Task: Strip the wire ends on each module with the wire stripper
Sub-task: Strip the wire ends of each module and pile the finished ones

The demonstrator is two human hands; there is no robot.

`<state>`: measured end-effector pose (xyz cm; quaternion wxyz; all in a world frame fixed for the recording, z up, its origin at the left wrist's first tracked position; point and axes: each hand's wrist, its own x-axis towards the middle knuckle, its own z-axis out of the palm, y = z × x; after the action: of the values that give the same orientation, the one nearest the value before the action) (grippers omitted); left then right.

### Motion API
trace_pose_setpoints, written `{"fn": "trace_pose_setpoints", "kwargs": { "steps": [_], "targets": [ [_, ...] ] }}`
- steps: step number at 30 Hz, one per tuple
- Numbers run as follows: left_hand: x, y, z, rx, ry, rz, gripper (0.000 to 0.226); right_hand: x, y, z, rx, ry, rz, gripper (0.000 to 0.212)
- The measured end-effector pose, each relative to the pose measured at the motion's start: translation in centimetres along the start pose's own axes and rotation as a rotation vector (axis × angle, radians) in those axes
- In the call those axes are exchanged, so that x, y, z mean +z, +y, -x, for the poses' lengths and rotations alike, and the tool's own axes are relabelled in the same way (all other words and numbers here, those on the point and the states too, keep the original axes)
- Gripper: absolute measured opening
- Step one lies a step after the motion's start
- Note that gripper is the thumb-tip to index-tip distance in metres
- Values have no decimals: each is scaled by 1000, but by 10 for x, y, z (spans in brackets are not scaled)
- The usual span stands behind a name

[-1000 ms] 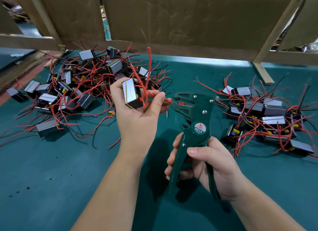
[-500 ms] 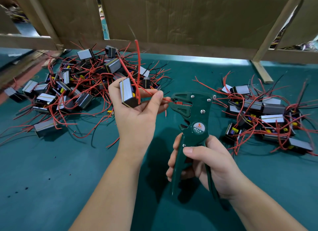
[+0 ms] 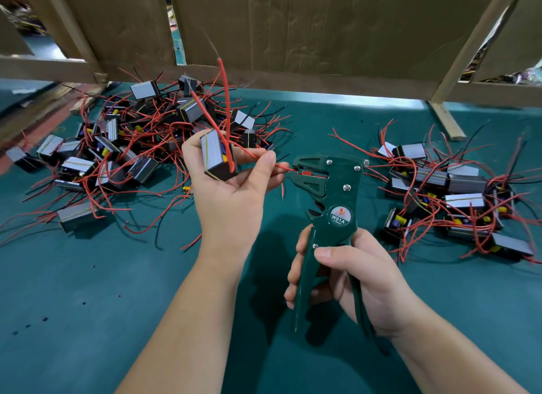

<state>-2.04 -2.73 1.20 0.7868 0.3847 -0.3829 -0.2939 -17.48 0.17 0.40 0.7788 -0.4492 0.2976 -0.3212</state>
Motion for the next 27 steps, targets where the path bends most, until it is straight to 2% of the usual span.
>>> {"fn": "trace_pose_setpoints", "kwargs": {
  "steps": [6,12,18,20,24,27],
  "targets": [
    [1,2,1,2,-24,-26,50,1,-3,0,10,41,15,28],
    [-1,1,-1,-21,-20,-34,49,-2,-1,-2,19,41,-7,39],
    [0,2,0,-9,-39,-39,49,-2,-2,0,24,15,-11,30],
    [0,2,0,-15,-38,-31,49,1,-2,1,29,65,8,32],
    [0,-1,-1,-31,-40,-70,49,5,-1,-3,-9,287,17,35],
    [1,-5,0,-152,-17,-46,41,2,-6,-2,12,290,-79,27]
  ]
}}
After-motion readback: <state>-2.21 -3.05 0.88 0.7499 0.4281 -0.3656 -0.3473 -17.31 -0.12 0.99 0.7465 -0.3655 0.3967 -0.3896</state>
